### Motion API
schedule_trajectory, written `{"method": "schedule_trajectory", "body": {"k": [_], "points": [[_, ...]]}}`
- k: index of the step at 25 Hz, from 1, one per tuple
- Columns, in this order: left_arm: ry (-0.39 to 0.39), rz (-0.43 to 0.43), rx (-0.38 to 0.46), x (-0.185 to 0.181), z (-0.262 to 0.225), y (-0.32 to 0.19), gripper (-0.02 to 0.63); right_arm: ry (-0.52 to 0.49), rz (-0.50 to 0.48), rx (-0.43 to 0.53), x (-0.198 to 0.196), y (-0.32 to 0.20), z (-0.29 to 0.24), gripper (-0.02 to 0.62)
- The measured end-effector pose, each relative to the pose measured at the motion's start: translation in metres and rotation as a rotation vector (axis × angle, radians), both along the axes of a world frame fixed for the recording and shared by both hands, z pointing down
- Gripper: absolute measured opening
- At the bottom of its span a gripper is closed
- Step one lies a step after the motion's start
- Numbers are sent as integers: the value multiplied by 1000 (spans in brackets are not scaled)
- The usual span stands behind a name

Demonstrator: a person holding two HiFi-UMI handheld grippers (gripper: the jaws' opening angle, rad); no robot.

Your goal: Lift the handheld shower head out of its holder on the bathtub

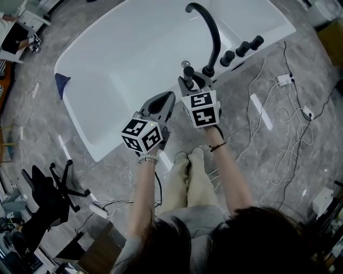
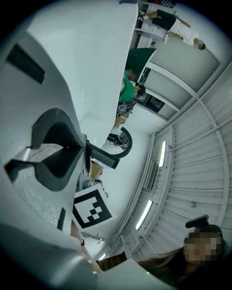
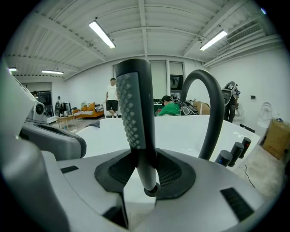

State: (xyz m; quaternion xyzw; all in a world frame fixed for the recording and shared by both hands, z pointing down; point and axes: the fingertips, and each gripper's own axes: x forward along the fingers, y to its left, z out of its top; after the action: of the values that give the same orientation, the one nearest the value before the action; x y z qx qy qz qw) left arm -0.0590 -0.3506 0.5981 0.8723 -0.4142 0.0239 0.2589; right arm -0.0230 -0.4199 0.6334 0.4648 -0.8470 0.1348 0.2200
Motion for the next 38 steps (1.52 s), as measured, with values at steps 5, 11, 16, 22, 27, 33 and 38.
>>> {"method": "schedule_trajectory", "body": {"k": [5,11,16,22,27,33,38], "points": [[7,-4,19,-4,-24,1,5,14,-7,4,-2,7,-23,132],[12,-6,47,-12,-52,2,5,15,-15,26,-6,14,-52,132],[8,1,70,-16,-78,8,5,18,-24,54,-7,23,-82,132],[4,3,99,-23,-110,19,5,2,-48,99,-15,37,-126,132],[0,-4,120,-29,-132,28,5,-14,-75,124,-23,48,-156,132],[-17,-16,143,-34,-155,38,5,-43,-101,149,-28,61,-187,132],[-26,-38,168,-42,-172,49,5,-65,-133,172,-38,74,-210,132]]}}
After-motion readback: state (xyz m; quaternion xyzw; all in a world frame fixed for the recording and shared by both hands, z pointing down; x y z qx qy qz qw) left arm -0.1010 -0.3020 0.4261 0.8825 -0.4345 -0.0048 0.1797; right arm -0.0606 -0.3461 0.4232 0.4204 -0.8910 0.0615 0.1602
